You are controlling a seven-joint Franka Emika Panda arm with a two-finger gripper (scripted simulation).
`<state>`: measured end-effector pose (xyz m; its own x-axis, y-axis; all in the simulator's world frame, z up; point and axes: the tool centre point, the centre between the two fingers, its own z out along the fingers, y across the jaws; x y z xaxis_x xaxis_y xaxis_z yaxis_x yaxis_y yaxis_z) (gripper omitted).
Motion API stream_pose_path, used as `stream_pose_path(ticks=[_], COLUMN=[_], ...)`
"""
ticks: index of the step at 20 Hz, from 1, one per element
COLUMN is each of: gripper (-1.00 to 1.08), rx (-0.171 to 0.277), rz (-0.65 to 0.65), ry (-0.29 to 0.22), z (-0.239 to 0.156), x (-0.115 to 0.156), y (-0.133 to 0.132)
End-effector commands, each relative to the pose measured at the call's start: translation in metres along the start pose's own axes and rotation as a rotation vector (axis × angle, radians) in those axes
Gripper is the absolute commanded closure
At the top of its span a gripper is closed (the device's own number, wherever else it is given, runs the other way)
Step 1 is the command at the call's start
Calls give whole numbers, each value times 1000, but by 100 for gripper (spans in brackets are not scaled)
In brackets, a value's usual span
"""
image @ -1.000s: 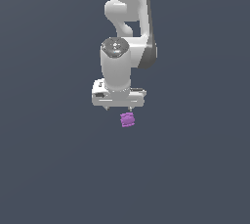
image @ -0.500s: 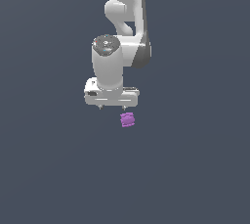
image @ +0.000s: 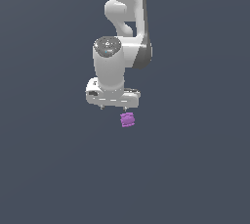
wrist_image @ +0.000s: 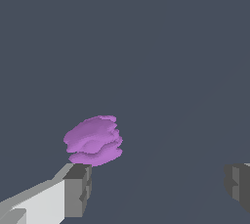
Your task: Pick up the object and move it to a goal position.
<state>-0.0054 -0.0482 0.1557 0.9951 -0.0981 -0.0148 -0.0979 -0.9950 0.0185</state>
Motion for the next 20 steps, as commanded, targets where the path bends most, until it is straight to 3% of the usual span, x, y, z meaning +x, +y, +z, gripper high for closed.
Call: stream_pose_path(ticks=[1, 20], gripper=[-92, -92], rx=[1, 14], rz=[34, 486], ry=[0, -1], z=[2, 24], x=[0, -5], y=[-2, -26])
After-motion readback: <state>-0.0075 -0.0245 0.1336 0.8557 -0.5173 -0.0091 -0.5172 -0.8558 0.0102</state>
